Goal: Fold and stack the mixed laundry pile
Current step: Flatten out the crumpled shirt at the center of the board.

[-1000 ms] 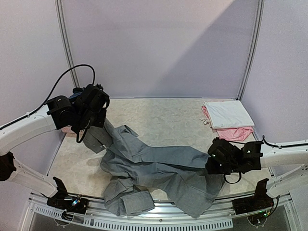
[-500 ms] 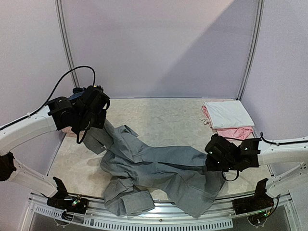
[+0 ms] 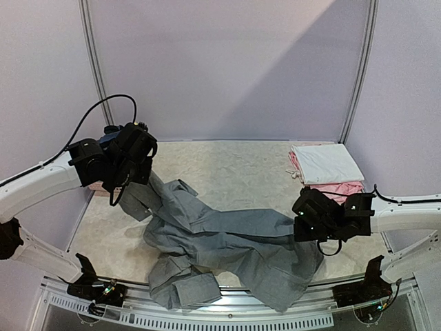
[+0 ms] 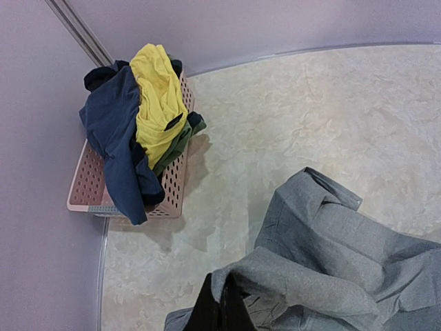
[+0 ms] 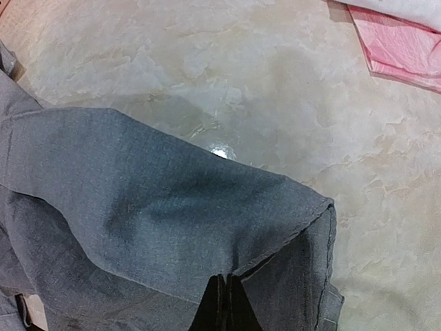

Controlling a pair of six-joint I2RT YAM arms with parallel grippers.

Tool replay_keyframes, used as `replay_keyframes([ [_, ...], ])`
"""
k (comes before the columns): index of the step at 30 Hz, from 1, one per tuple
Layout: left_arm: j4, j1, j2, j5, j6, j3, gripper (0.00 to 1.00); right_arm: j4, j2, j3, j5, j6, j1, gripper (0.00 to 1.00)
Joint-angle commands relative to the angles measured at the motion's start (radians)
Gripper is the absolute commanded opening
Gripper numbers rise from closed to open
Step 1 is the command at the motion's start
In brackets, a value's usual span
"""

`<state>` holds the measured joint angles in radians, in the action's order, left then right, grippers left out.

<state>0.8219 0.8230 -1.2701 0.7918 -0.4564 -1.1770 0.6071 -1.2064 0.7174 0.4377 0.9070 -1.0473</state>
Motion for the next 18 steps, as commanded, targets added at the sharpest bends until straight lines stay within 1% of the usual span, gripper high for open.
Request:
replay_keyframes([
  [1,-0.012,-0.018,0.008,0.0,0.002,0.007,0.0,0.048,-0.006,0.034,0.041,-0.005,-0.006,0.0],
  [5,-0.007,-0.016,0.066,0.003,0.015,-0.017,0.0,0.138,0.032,0.118,0.108,-0.023,-0.006,0.0],
  [9,-0.003,-0.016,0.159,-0.025,0.054,-0.07,0.0,0.189,0.117,0.218,0.16,-0.085,-0.005,0.0],
  [13,-0.026,-0.016,0.272,-0.065,0.098,-0.122,0.0,0.206,0.187,0.33,0.161,-0.213,-0.005,0.0],
  [16,-0.051,-0.016,0.344,-0.146,0.126,-0.179,0.0,0.211,0.225,0.434,0.14,-0.284,-0.005,0.0],
  [18,-0.038,-0.016,0.374,-0.191,0.131,-0.245,0.0,0.209,0.244,0.52,0.118,-0.342,-0.005,0.0],
])
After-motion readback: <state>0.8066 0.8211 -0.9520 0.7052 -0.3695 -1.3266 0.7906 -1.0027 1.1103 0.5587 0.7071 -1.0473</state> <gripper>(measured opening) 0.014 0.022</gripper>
